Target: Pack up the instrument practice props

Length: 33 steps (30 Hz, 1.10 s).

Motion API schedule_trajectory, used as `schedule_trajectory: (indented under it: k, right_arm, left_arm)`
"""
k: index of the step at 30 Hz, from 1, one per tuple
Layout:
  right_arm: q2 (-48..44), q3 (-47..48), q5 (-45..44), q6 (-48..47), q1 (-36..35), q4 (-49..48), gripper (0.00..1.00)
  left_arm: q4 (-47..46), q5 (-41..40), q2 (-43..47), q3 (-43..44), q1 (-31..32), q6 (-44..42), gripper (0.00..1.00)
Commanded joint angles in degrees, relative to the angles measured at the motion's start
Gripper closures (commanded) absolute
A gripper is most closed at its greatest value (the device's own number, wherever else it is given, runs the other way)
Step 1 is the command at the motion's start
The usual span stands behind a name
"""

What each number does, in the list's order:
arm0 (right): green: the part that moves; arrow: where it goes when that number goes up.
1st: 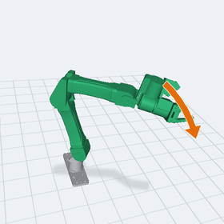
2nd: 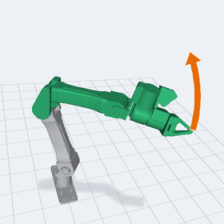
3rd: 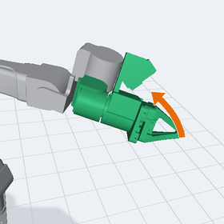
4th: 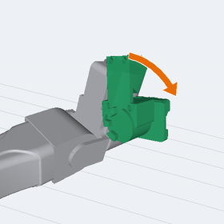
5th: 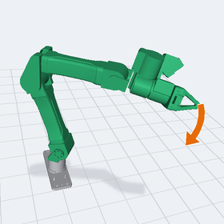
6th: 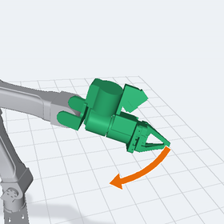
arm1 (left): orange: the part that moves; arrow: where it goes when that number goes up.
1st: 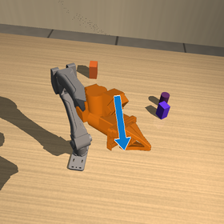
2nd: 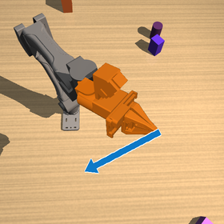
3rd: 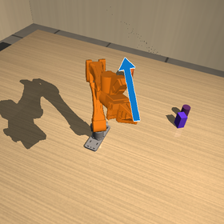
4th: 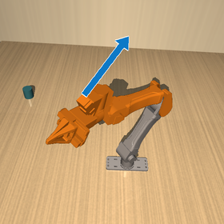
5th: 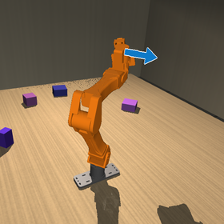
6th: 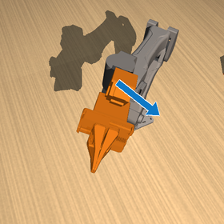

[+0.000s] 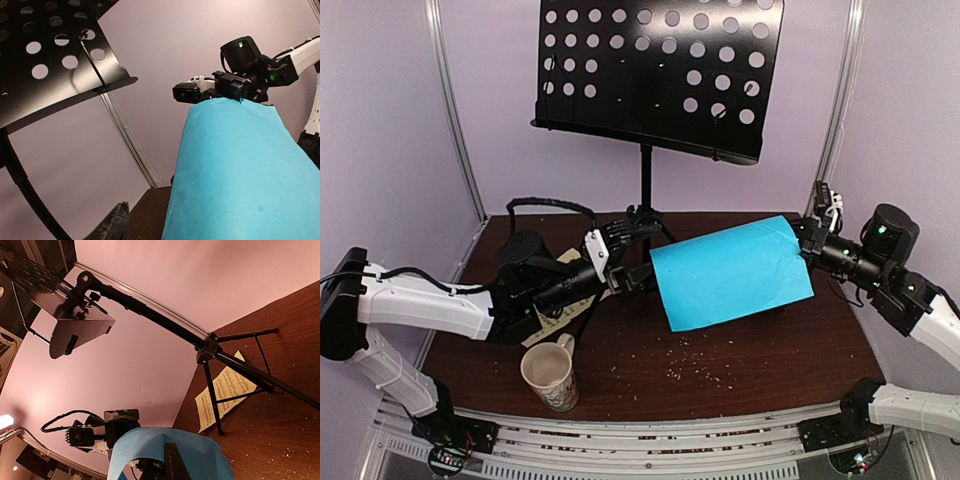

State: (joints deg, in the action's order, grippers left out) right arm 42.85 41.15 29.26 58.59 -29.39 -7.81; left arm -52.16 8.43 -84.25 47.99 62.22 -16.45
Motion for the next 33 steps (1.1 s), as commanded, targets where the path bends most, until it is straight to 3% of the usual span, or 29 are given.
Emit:
schedule_trajectory:
  k: [1, 12, 14, 15, 18, 22, 27, 33]
  right_arm:
    - [0.14, -0.58, 1.55, 0.31, -0.32, -0.89, 1.0]
    - [-0.48, -1.01, 0.79, -0.85, -0.33, -0.18, 1.0]
    - [-0.66, -0.99, 0.21, -1.48, -0.33, 0.15, 1.0]
    - [-0.71, -0.97, -0.22, -1.9, -0.31, 0.48, 0.95]
    - [-0.84, -0.74, -2.3, -3.8, -0.32, 2.01, 0.63]
    - [-0.55, 0.37, -7.21, -7.8, -0.32, 6.71, 0.31]
    - [0.84, 1.72, -14.11, -12.74, -0.23, 12.79, 0.14]
    - [2.8, 1.75, -17.07, -15.21, -0.24, 13.79, 0.08]
  left_arm:
    - [0.84, 4.14, 0.06, 2.94, 0.19, 2.96, 0.55]
    - [4.54, 5.57, -0.33, 4.37, 0.19, 6.27, 1.0]
    - [5.56, 4.3, 0.06, 4.05, 0.12, 7.16, 1.0]
    - [6.04, 3.45, 0.31, 3.74, 0.11, 7.79, 1.0]
    - [8.29, 1.33, 1.11, 3.3, -0.73, 11.3, 1.0]
    - [11.82, 2.79, 2.93, 1.22, -5.94, 21.73, 1.0]
    - [13.01, 10.36, 7.81, -6.94, -17.18, 38.61, 1.0]
    - [21.5, 11.88, 16.31, -15.83, -29.26, 50.16, 1.0]
